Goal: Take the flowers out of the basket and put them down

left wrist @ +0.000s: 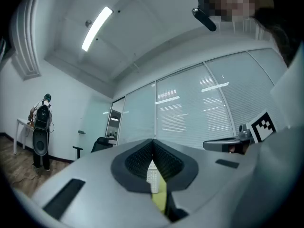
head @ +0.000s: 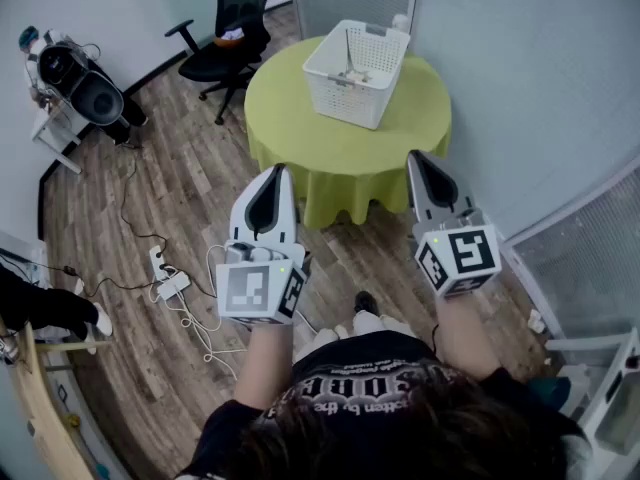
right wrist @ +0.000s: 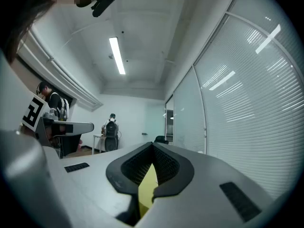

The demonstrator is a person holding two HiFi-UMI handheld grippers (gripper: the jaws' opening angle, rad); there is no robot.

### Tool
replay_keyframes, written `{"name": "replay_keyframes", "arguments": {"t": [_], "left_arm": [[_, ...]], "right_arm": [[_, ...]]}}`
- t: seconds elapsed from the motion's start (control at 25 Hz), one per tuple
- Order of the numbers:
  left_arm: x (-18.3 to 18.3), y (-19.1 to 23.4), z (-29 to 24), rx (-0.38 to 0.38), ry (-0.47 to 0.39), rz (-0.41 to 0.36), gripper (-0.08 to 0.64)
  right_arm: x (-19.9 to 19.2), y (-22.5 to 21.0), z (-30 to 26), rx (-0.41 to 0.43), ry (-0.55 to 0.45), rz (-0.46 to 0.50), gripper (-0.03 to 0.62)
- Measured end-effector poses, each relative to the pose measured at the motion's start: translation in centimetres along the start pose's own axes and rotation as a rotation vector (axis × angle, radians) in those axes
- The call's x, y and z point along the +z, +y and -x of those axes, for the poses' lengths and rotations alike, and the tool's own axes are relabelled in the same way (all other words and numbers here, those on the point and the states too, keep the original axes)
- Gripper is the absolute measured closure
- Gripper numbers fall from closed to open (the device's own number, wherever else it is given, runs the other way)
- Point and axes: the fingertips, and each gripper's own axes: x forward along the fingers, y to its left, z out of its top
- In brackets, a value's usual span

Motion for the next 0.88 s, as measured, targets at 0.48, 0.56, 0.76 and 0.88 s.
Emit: {"name": "replay_keyframes", "arguments": {"t": [0.48, 0.56, 0.76, 0.88], "left_arm": [[-0.3, 0.0, 0.3, -0.009, 0.006, -0.007, 0.557], [-0.6, 0.0, 0.1, -0.013, 0.009, -0.005, 0.557], [-3.4, 0.3, -4.5, 0.012, 0.036, 0.041, 0.557], [-3.8, 0.6, -5.8, 0.032, 0.043, 0.056, 0.557]], "right_arm": [[0.1, 0.8, 0.2, 0.019, 0.003, -0.031, 0.563], [-0.3, 0.6, 0.1, 0.019, 0.006, -0.034, 0.563], [-2.2, -3.1, -3.3, 0.027, 0.03, -0.058, 0.561], [-2.4, -4.2, -4.5, 0.029, 0.03, -0.067, 0.561]]}}
